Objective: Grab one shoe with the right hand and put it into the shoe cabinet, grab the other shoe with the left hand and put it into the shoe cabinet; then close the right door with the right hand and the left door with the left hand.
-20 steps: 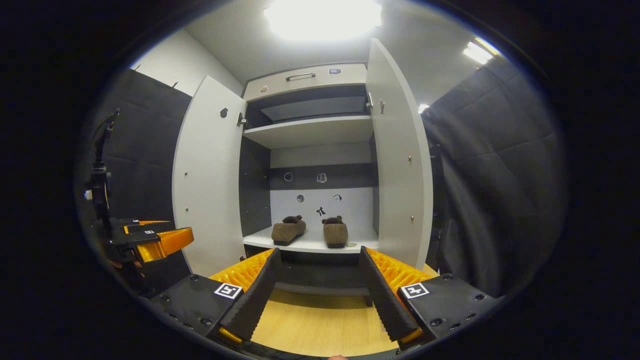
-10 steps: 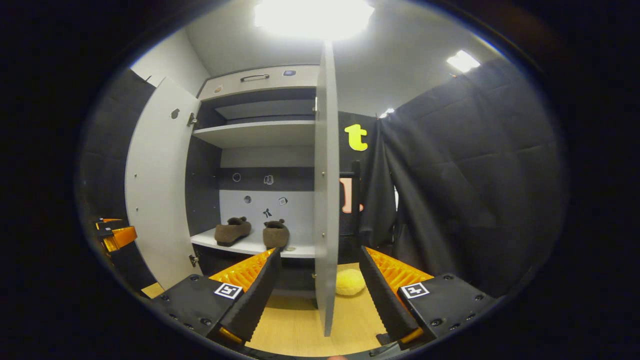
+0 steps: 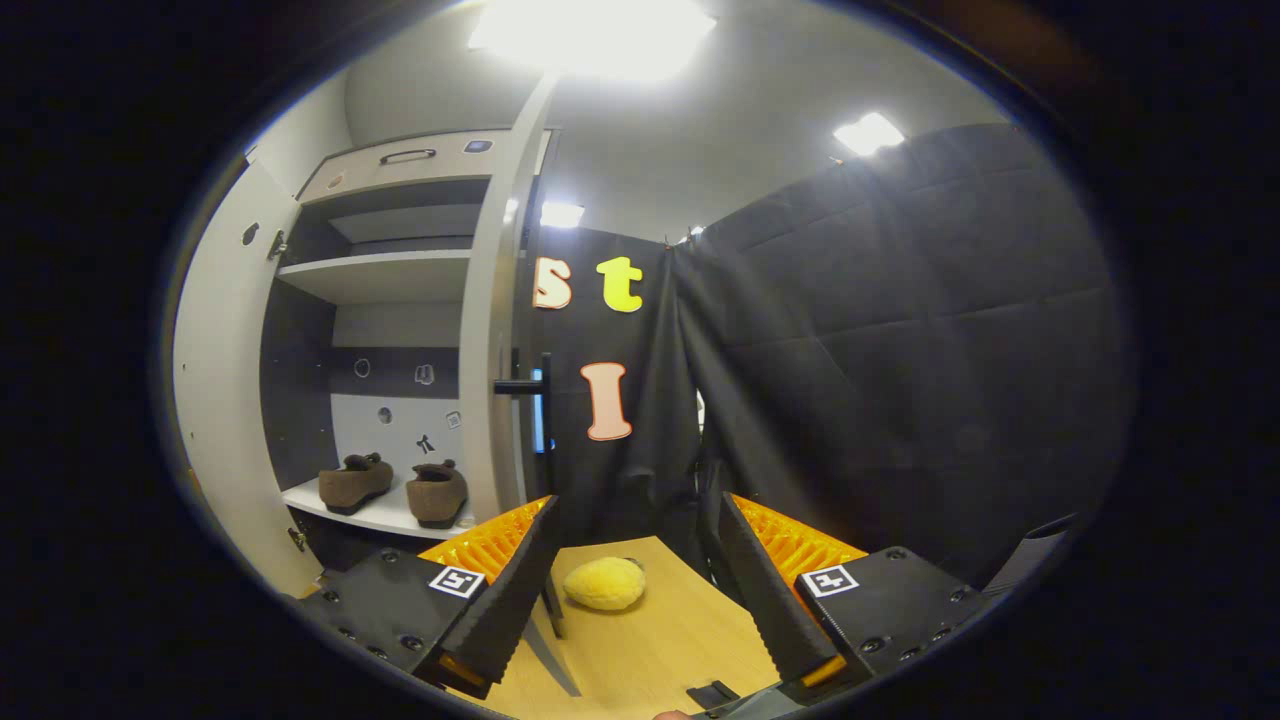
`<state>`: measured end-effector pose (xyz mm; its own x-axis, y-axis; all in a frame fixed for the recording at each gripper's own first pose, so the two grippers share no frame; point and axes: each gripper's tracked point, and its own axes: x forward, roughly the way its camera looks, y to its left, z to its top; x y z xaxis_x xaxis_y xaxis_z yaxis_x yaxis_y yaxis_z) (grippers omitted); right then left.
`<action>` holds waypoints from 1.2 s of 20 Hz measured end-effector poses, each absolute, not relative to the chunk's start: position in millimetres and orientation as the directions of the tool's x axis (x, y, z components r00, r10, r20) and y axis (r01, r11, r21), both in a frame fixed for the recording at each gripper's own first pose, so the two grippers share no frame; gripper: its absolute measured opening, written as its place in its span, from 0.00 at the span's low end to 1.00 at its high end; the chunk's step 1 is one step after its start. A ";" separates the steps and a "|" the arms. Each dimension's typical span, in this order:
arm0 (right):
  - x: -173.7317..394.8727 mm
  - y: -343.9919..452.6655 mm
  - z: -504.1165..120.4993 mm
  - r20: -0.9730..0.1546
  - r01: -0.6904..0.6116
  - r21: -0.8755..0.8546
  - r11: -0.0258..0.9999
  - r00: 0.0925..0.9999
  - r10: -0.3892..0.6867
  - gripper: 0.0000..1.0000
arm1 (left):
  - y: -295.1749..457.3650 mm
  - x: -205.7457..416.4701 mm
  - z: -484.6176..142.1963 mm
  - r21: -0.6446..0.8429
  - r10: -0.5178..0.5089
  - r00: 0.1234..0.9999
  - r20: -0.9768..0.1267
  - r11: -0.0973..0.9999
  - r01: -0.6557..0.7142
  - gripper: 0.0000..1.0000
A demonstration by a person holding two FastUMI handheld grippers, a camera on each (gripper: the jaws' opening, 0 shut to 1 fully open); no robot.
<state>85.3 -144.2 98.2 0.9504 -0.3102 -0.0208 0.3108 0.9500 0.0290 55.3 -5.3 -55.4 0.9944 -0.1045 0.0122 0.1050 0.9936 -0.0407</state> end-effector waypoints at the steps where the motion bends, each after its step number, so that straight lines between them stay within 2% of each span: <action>1: 91.5 -150.1 97.7 -0.021 0.332 0.027 0.943 0.943 -0.332 0.96 | -2.0 56.2 -56.5 -0.043 -0.097 0.995 0.012 0.994 0.098 0.92; 2: 97.3 -154.8 97.2 -0.021 0.352 0.025 0.936 0.936 -0.352 0.96 | 0.9 56.0 -57.1 -0.043 -0.090 0.996 0.011 0.995 0.090 0.85; 3: 102.5 -159.5 96.6 -0.025 0.370 0.023 0.929 0.929 -0.370 0.96 | 5.3 56.5 -58.7 -0.043 -0.080 0.997 0.008 0.996 0.080 0.85; 4: 108.0 -161.8 94.7 -0.032 0.385 0.021 0.923 0.923 -0.384 0.96 | 9.4 56.5 -58.6 -0.043 -0.070 0.998 0.007 0.997 0.070 0.92; 5: 112.9 -164.8 93.8 -0.035 0.402 0.017 0.916 0.915 -0.401 0.96 | 13.4 56.5 -58.8 -0.045 -0.059 0.998 0.006 0.997 0.059 0.85; 7: 120.4 -169.5 91.7 -0.037 0.438 -0.005 0.899 0.898 -0.438 0.99 | 23.3 57.3 -60.0 -0.048 -0.039 0.999 0.004 0.998 0.039 0.85; 8: 123.9 -168.1 89.9 -0.043 0.440 -0.014 0.898 0.897 -0.440 0.96 | 27.7 56.9 -60.7 -0.050 -0.030 1.000 0.001 0.998 0.030 0.85; 9: 127.3 -162.3 88.8 -0.048 0.425 -0.015 0.905 0.904 -0.425 0.96 | 31.5 56.1 -62.3 -0.052 -0.021 1.000 -0.002 0.998 0.021 0.92; 10: 132.3 -154.5 89.2 -0.045 0.403 -0.015 0.915 0.914 -0.403 0.99 | 35.9 56.4 -63.4 -0.053 -0.012 1.000 -0.006 0.999 0.012 0.85; 14: 128.0 -146.9 95.7 0.000 0.390 -0.065 0.918 0.920 -0.391 0.92 | 48.1 51.7 -68.3 -0.055 0.014 1.000 -0.017 0.998 -0.015 0.85; 17: 127.3 -137.8 93.6 -0.007 0.375 -0.041 0.926 0.927 -0.375 0.94 | 54.4 48.0 -70.0 -0.060 0.030 0.999 -0.024 0.998 -0.031 0.85; 19: 126.0 -128.9 93.9 -0.005 0.364 -0.046 0.930 0.931 -0.365 0.91 | 55.0 48.5 -71.2 -0.068 0.031 0.999 -0.028 0.997 -0.033 0.85; 20: 125.6 -121.6 94.2 -0.005 0.351 -0.041 0.935 0.936 -0.352 0.94 | 55.2 48.3 -70.8 -0.069 0.032 0.999 -0.028 0.997 -0.034 0.85; 23: 126.4 -96.7 95.2 0.000 0.289 -0.032 0.957 0.957 -0.289 0.94 | 54.8 47.0 -71.1 -0.068 0.031 0.999 -0.028 0.997 -0.033 0.86; 24: 126.8 -89.5 95.4 0.002 0.274 -0.032 0.961 0.962 -0.274 0.94 | 55.0 46.8 -71.6 -0.067 0.032 0.999 -0.030 0.997 -0.034 0.93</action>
